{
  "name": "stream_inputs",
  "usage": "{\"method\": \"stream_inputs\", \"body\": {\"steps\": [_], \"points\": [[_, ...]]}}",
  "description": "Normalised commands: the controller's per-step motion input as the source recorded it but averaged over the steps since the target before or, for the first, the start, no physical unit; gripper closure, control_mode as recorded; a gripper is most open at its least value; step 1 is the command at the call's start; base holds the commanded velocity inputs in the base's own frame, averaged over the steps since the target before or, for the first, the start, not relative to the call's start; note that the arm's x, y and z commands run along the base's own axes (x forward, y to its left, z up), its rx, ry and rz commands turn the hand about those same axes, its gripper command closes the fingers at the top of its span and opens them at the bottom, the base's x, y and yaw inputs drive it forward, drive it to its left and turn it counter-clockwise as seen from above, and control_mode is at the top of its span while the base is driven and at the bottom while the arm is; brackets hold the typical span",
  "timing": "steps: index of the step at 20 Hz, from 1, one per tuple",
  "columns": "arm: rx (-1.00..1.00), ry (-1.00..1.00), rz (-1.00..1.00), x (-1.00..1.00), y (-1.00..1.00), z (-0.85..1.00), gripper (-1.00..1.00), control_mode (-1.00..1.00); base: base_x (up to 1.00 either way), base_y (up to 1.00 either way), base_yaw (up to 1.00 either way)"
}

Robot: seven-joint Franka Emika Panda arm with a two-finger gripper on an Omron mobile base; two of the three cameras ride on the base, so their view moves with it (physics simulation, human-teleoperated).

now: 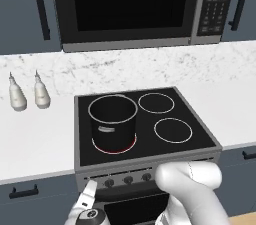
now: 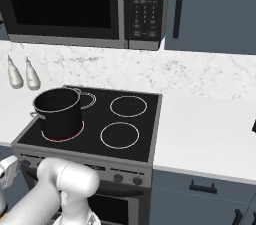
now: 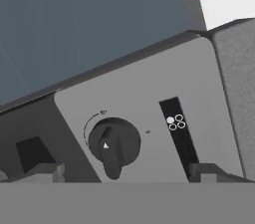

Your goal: Turn off the front left burner of the stove.

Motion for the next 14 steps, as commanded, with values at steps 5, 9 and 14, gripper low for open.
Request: {"method": "stream_inputs", "body": {"steps": [5, 9, 14], "points": [[0.00, 0.00, 0.00, 0.13, 0.00, -0.07, -1.00, -1.00, 0.00, 0.00, 0.00], [0.00, 0.00, 0.00, 0.14, 0.00, -0.11, -1.00, -1.00, 0.00, 0.00, 0.00], [-0.01, 0.00, 0.00, 0.08, 0.00, -0.23, -1.00, -1.00, 0.00, 0.00, 0.00]]}}
